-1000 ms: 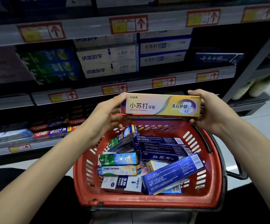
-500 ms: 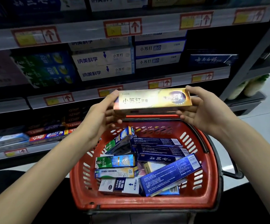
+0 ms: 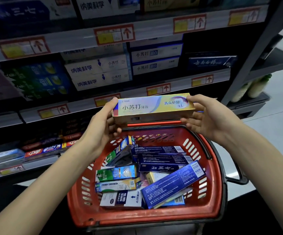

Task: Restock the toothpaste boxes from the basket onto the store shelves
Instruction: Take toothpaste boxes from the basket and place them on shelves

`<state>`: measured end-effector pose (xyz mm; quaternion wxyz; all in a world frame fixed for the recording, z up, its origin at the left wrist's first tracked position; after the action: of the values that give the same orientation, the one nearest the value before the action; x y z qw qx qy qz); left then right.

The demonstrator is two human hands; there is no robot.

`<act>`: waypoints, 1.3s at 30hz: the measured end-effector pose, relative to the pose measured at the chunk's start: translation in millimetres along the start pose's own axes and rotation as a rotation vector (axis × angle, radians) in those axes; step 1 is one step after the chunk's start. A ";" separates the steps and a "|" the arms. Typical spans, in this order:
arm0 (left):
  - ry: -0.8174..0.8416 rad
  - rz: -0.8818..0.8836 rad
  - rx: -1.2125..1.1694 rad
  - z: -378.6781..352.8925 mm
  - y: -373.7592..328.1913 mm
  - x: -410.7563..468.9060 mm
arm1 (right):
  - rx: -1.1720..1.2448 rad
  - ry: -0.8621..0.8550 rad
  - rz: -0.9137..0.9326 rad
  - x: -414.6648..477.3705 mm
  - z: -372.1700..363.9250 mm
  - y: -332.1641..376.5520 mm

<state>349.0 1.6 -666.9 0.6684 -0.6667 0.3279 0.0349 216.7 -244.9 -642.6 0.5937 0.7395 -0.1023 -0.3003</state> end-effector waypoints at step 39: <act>0.012 -0.628 0.281 -79.3 -128.6 -75.4 | 0.244 -0.111 0.519 -29.0 71.7 94.5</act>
<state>321.2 -55.4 -510.4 0.7301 -0.6366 0.1122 -0.2218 172.4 -314.6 -552.7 0.5508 0.7370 -0.3558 -0.1640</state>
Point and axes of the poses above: each hand's wrist, its own x-axis towards the middle knuckle, its own z-axis out of the back of the hand, y = z × x, the point moved 10 cm from there along x, towards the middle knuckle, and after that the axes turned 9 degrees about z, right-handed, at the moved point
